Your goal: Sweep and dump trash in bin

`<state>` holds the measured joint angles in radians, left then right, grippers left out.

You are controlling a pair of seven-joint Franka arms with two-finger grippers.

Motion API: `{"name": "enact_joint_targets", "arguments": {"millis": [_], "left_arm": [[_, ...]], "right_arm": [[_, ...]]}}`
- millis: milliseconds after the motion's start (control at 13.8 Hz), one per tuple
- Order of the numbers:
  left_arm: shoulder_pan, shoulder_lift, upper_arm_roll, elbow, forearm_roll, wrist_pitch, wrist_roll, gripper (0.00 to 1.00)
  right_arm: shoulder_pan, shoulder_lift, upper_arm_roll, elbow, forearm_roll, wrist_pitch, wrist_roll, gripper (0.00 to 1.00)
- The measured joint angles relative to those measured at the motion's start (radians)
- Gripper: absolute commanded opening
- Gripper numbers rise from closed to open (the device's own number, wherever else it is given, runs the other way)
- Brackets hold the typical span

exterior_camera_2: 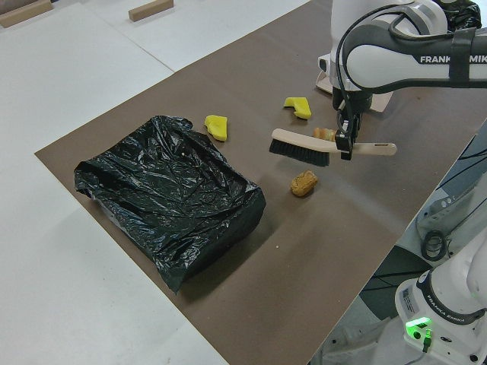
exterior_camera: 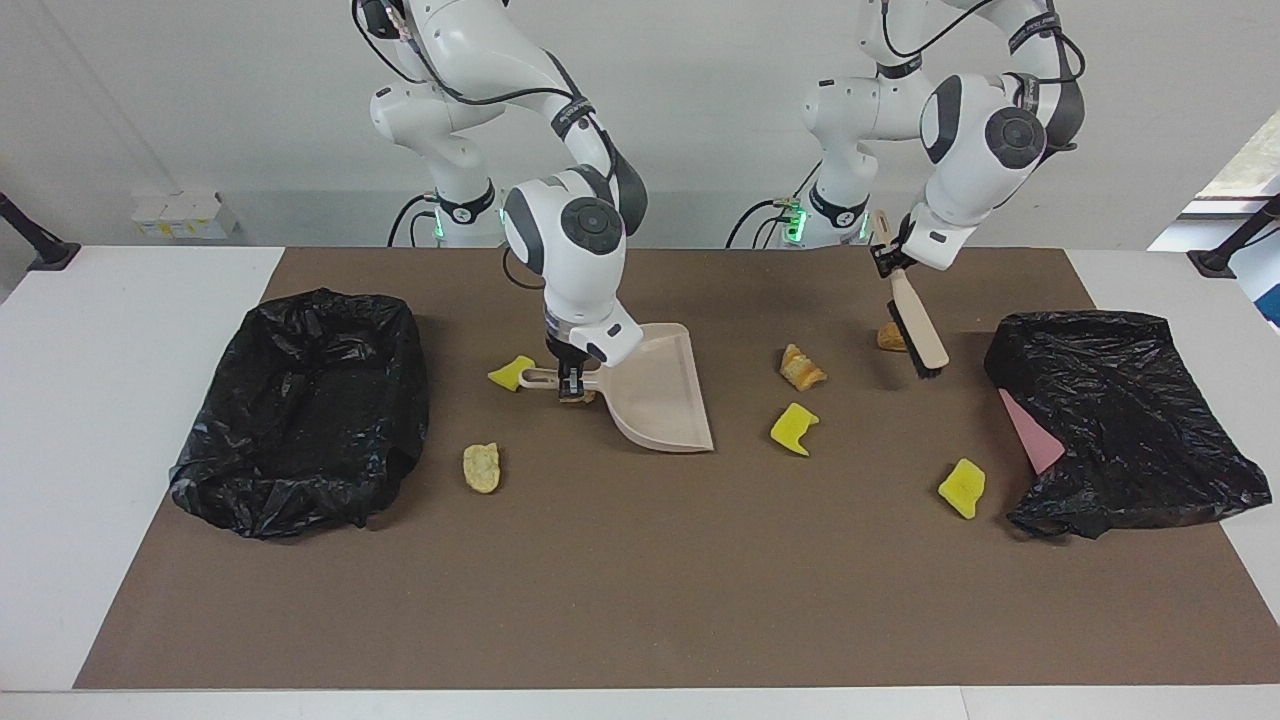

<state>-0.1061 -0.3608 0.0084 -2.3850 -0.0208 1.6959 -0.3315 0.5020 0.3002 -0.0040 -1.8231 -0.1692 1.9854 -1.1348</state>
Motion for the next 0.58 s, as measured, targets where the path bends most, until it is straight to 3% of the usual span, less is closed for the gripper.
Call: {"name": "enact_joint_targets", "arguments": {"millis": [290,579], "left_arm": [[0.081,-0.046,-0.002,-0.041,0.0,-0.074,-0.017,0.0],[0.129,-0.088,-0.002,-0.127,0.0,-0.053,-0.026,0.0]], "right_arm": [[0.003,0.007,-0.002,-0.027,-0.024,0.038,0.0,0.0],[0.007,0.007,0.0,-0.029,-0.024,0.038,0.073,0.0]]}}
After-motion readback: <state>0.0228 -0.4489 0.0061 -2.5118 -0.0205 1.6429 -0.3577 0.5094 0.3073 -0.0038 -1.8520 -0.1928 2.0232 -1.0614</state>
